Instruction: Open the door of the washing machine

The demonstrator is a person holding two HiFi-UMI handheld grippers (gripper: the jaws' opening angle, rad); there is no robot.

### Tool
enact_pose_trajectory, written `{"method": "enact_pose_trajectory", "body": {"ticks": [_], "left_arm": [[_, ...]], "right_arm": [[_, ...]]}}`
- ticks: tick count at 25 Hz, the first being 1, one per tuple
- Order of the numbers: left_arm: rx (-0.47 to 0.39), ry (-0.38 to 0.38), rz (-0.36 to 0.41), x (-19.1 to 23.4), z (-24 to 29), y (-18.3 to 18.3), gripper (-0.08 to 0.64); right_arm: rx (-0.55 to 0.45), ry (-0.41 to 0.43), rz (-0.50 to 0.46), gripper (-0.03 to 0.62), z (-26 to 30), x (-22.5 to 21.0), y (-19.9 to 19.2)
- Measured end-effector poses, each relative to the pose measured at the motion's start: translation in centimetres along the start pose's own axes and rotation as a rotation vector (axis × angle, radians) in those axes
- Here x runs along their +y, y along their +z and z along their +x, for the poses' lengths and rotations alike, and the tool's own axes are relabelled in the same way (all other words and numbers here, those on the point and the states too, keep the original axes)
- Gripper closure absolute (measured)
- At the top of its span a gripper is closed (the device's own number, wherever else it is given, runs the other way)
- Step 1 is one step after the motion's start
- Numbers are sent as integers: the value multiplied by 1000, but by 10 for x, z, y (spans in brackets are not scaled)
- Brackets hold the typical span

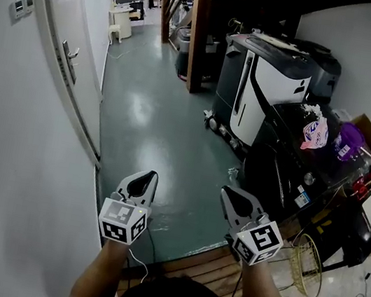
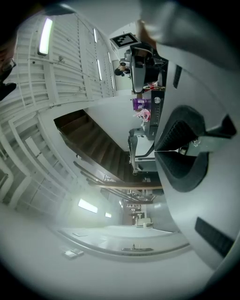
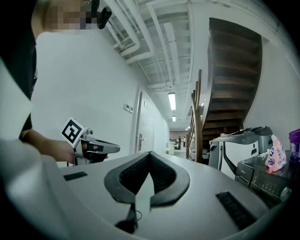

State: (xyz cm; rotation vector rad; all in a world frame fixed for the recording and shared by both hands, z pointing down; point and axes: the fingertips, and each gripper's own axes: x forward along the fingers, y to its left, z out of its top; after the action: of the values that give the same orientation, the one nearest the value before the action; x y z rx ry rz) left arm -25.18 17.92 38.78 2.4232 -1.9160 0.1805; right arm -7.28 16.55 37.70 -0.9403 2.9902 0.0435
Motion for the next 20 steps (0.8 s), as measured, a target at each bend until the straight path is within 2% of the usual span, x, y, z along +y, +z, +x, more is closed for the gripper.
{"method": "enact_pose_trajectory", "body": {"ticks": [4, 13, 16, 20], "left_arm": [[2, 13, 8, -2, 3, 0, 538], [24, -20, -18, -13, 10, -5, 526], [31, -46, -32, -20, 14, -7, 431], [30, -88, -50, -36, 20, -8, 351]], "right_arm": [[-8, 4, 33, 559, 1, -5, 1], [16, 26, 45, 413, 0, -11, -5], [18, 34, 58, 364, -3, -14, -5], [15, 82, 98, 246, -8, -17, -8]]}}
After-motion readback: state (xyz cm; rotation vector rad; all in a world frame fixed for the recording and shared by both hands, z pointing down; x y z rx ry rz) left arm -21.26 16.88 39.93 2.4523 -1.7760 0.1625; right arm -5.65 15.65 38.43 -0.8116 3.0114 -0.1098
